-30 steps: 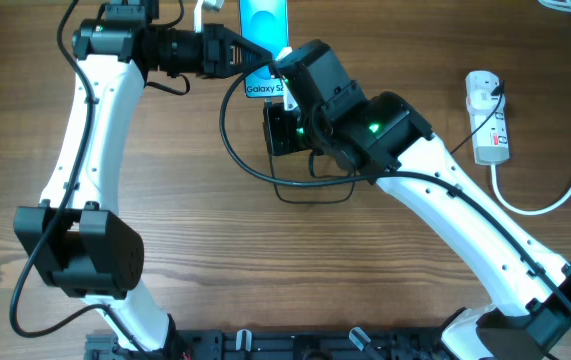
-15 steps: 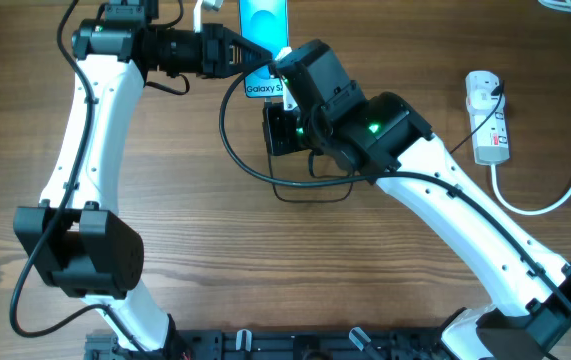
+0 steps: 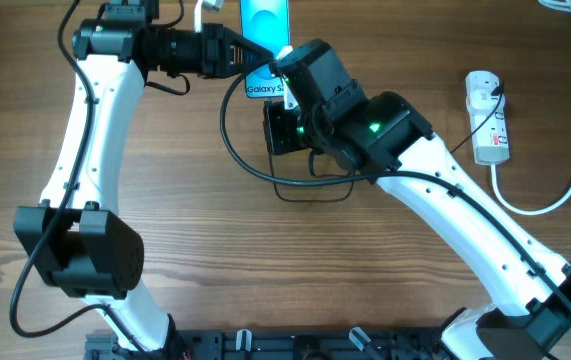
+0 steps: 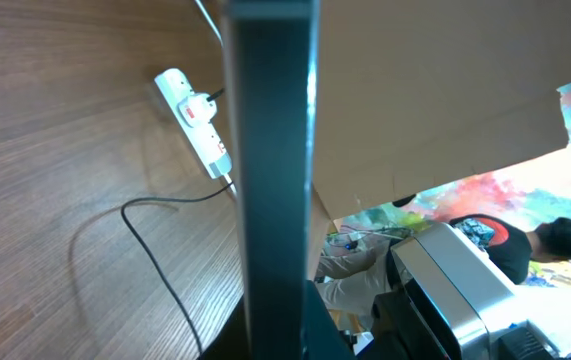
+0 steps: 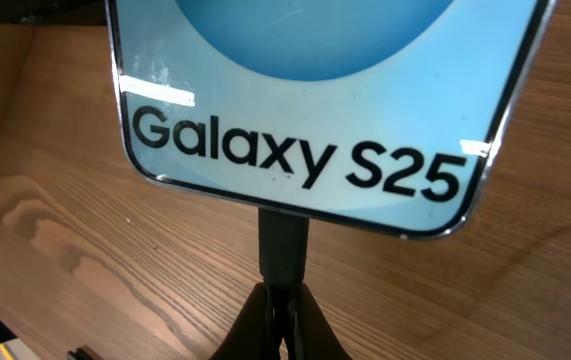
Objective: Plug charger to phone and switch on socket
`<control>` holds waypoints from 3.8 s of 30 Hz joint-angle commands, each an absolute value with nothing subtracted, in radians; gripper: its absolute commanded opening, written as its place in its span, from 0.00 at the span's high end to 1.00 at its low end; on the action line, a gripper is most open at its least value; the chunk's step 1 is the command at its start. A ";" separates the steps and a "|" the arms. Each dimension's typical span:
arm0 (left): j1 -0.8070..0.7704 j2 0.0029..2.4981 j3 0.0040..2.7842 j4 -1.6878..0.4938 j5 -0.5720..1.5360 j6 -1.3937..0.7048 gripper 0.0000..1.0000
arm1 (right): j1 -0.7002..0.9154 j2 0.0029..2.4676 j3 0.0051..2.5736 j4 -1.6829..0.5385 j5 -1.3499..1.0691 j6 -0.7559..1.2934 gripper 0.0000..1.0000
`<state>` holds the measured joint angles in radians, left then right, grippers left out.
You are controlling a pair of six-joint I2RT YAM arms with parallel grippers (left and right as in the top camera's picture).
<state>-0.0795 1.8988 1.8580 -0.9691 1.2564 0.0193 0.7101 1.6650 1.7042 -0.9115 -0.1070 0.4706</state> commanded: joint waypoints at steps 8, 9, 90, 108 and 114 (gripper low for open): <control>-0.082 1.893 1.866 -0.962 1.218 0.045 0.96 | 0.706 1.653 1.710 -0.928 -0.109 0.473 0.96; -0.082 1.893 1.866 -0.962 1.218 0.045 0.96 | 0.706 1.653 1.710 -0.928 -0.109 0.474 0.96; -0.083 1.893 1.866 -0.962 1.308 0.072 0.96 | 0.686 1.653 1.737 -0.904 -0.106 0.471 0.96; -0.083 1.893 1.866 -0.985 1.308 0.075 0.96 | 0.683 1.653 1.745 -0.842 -0.105 0.468 0.96; -0.083 1.893 1.866 -0.985 1.308 0.075 0.96 | 0.656 1.653 1.779 -0.876 -0.105 0.435 0.96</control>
<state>-0.0757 1.8988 1.8580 -0.9691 1.2594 0.0513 0.6914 1.6650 1.7138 -0.8997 -0.1398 0.4625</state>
